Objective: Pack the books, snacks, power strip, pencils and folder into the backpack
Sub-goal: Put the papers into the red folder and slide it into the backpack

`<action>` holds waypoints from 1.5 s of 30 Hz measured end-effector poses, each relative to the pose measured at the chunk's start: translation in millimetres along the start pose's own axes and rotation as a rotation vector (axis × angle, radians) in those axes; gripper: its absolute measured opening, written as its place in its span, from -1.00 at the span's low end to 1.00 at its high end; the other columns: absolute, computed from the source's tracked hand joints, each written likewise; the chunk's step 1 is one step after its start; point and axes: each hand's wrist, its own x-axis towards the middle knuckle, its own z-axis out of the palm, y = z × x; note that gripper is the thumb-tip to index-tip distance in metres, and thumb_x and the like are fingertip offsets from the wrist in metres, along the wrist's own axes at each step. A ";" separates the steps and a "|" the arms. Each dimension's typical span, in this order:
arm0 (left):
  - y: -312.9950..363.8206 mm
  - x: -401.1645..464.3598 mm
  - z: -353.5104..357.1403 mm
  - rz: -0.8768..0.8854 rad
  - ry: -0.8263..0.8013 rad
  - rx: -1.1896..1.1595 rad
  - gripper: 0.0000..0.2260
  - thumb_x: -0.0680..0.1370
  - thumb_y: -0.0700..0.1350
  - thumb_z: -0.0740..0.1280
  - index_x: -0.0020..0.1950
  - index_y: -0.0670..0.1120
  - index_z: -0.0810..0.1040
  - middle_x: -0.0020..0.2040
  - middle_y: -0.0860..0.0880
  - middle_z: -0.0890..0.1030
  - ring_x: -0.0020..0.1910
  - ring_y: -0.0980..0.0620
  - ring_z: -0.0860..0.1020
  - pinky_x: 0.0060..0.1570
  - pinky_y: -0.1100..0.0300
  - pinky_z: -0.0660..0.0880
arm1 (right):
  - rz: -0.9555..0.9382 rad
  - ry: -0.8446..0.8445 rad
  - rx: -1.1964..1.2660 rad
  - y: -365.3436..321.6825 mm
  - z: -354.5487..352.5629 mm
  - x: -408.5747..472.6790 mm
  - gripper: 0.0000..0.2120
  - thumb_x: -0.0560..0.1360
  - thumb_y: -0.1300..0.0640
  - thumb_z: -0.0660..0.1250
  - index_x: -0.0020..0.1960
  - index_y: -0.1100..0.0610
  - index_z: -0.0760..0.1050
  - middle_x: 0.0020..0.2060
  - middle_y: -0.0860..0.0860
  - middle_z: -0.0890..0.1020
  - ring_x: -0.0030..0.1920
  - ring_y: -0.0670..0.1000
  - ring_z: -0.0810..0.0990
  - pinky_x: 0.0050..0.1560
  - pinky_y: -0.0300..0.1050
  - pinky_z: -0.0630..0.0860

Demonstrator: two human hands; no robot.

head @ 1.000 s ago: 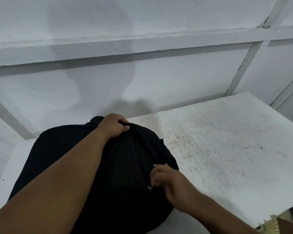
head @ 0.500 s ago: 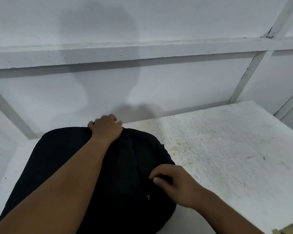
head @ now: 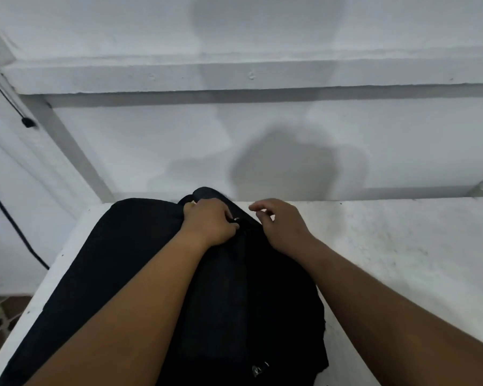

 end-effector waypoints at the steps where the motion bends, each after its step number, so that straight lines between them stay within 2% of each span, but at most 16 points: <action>1: 0.6 0.4 0.3 -0.020 0.015 -0.030 -0.81 0.52 0.14 0.36 -0.07 0.07 0.68 -0.04 0.14 0.67 0.13 0.06 0.55 0.30 0.01 0.24 | 0.030 -0.070 -0.028 3.6 5.0 11.1 -0.77 0.59 0.24 0.26 0.12 0.07 0.65 0.07 -0.07 0.67 0.02 -0.07 0.59 -0.01 -0.38 0.36; 3: 2.5 1.8 0.2 -0.063 0.039 -0.079 -0.82 0.55 0.09 0.33 -0.11 0.04 0.67 -0.08 0.12 0.67 0.11 0.03 0.55 0.24 0.04 0.28 | 0.085 -0.226 -0.035 9.9 11.8 28.8 -0.75 0.61 0.23 0.24 0.17 0.08 0.64 0.12 -0.04 0.67 0.01 -0.05 0.60 0.05 -0.28 0.38; 5: 3.6 4.0 0.9 -0.080 0.055 -0.098 -0.88 0.54 -0.02 0.32 -0.16 0.05 0.63 -0.11 0.10 0.66 0.09 0.01 0.56 0.13 0.10 0.28 | 0.120 -0.381 0.033 15.1 14.9 40.2 -0.71 0.63 0.23 0.22 0.24 0.04 0.62 0.17 -0.06 0.66 -0.03 -0.14 0.57 0.09 -0.26 0.40; 7: 4.0 5.9 2.6 -0.093 0.050 -0.103 -0.90 0.50 -0.08 0.33 -0.21 0.06 0.56 -0.15 0.11 0.64 0.02 0.03 0.54 0.06 0.13 0.23 | 0.103 -0.521 0.071 19.2 17.9 47.2 -0.67 0.63 0.24 0.20 0.26 -0.02 0.61 0.17 -0.10 0.66 0.05 -0.19 0.58 0.17 -0.25 0.44; 10: 2.7 10.5 6.4 -0.125 0.026 -0.150 -0.91 0.44 -0.12 0.35 -0.18 0.06 0.48 -0.19 0.12 0.57 -0.11 0.10 0.42 0.02 0.15 0.16 | 0.073 -0.606 0.040 25.1 22.0 51.3 -0.75 0.61 0.20 0.24 0.07 -0.03 0.66 -0.02 -0.14 0.69 0.00 -0.19 0.60 0.07 -0.25 0.47; 13: 1.8 14.7 10.5 -0.141 0.015 -0.176 -0.89 0.44 -0.12 0.33 -0.09 0.05 0.49 -0.17 0.11 0.58 -0.09 0.10 0.43 0.04 0.14 0.13 | 0.062 -0.542 0.067 32.5 21.7 49.7 -0.85 0.57 0.19 0.33 -0.11 0.00 0.61 -0.16 -0.15 0.66 -0.13 -0.23 0.57 -0.03 -0.29 0.42; 16: 2.8 16.3 13.4 -0.080 -0.059 -0.036 -0.90 0.55 0.07 0.29 -0.02 0.13 0.59 -0.11 0.14 0.63 0.01 0.11 0.50 0.12 0.08 0.10 | -0.021 -0.386 -0.024 39.0 18.2 47.0 -0.87 0.53 0.20 0.36 -0.16 0.02 0.59 -0.21 -0.14 0.64 -0.16 -0.21 0.56 -0.11 -0.34 0.41; 21: 2.5 20.2 15.6 -0.087 -0.017 -0.016 -0.81 0.60 0.07 0.27 -0.13 0.07 0.64 -0.15 0.12 0.64 0.04 0.08 0.50 0.16 0.04 0.07 | -0.089 -0.176 -0.149 45.4 7.0 32.9 -0.86 0.50 0.27 0.32 -0.20 0.10 0.55 -0.28 -0.12 0.56 -0.20 -0.10 0.52 -0.17 -0.22 0.43; 23: 2.1 20.9 15.9 -0.097 0.012 -0.029 -0.76 0.61 0.06 0.26 -0.16 0.03 0.62 -0.18 0.11 0.62 0.01 0.07 0.49 0.24 0.02 0.08 | -0.064 -0.085 -0.157 54.5 -1.0 19.3 -0.84 0.49 0.33 0.31 -0.21 0.13 0.52 -0.28 -0.12 0.54 -0.23 -0.16 0.49 -0.18 -0.29 0.38; 29: 1.3 24.5 16.8 -0.109 0.042 -0.058 -0.71 0.60 -0.01 0.23 -0.29 -0.03 0.54 -0.21 0.05 0.62 -0.08 0.06 0.51 0.04 0.05 0.09 | 0.080 0.112 -0.202 86.7 -31.5 -60.6 -0.74 0.48 0.40 0.27 -0.28 0.10 0.42 -0.32 -0.10 0.51 -0.27 -0.15 0.49 -0.25 -0.38 0.37; 31: 1.9 25.0 15.8 -0.124 0.045 -0.067 -0.71 0.60 -0.02 0.23 -0.31 -0.03 0.52 -0.20 0.04 0.62 -0.11 0.05 0.51 0.01 0.03 0.11 | 0.077 0.164 -0.215 96.8 -38.6 -100.2 -0.74 0.49 0.35 0.25 -0.26 0.04 0.41 -0.32 -0.15 0.49 -0.25 -0.18 0.51 -0.25 -0.42 0.36; 34: 6.7 23.0 12.2 -0.117 0.015 0.004 -0.77 0.57 -0.03 0.22 -0.22 -0.02 0.58 -0.23 0.08 0.57 -0.13 0.03 0.48 0.02 -0.01 0.14 | 0.093 0.226 -0.185 97.6 -41.5 -155.1 -0.80 0.58 0.11 0.20 -0.21 -0.04 0.42 -0.31 -0.22 0.48 -0.22 -0.24 0.51 -0.24 -0.46 0.34; 37: 20.0 12.4 6.1 0.111 0.020 -0.095 -0.85 0.49 -0.14 0.25 -0.24 0.08 0.48 -0.23 0.15 0.52 -0.08 0.04 0.50 0.14 -0.02 0.24 | 0.113 0.288 -0.187 87.3 -42.6 -182.3 -0.80 0.59 0.06 0.16 -0.19 -0.06 0.44 -0.30 -0.22 0.50 -0.19 -0.19 0.52 -0.22 -0.45 0.37; 39: 41.4 -6.7 3.2 0.388 -0.020 -0.232 -0.92 0.55 0.01 0.30 -0.04 0.20 0.56 0.00 0.26 0.57 0.13 0.16 0.49 0.31 -0.03 0.27 | 0.101 0.302 -0.227 78.7 -44.6 -187.9 -0.80 0.59 0.11 0.15 -0.16 -0.08 0.46 -0.28 -0.22 0.52 -0.18 -0.15 0.53 -0.21 -0.41 0.38; 42: 87.8 -54.0 19.9 0.719 -0.250 -0.112 -0.73 0.58 0.15 0.26 0.27 0.24 0.53 0.30 0.24 0.54 0.37 0.20 0.36 0.42 -0.05 0.10 | 0.114 0.295 -0.291 67.7 -47.9 -189.3 -0.79 0.62 0.15 0.19 -0.11 -0.06 0.52 -0.28 -0.24 0.51 -0.25 -0.19 0.52 -0.25 -0.40 0.36; 45: 99.3 -80.2 61.4 0.767 -0.238 -0.040 -0.81 0.60 0.07 0.24 0.14 0.19 0.61 0.14 0.20 0.61 0.28 0.17 0.40 0.30 0.03 0.00 | 0.129 0.300 -0.304 72.4 -39.3 -200.7 -0.83 0.60 0.13 0.20 -0.09 -0.07 0.50 -0.26 -0.24 0.49 -0.27 -0.21 0.49 -0.23 -0.28 0.44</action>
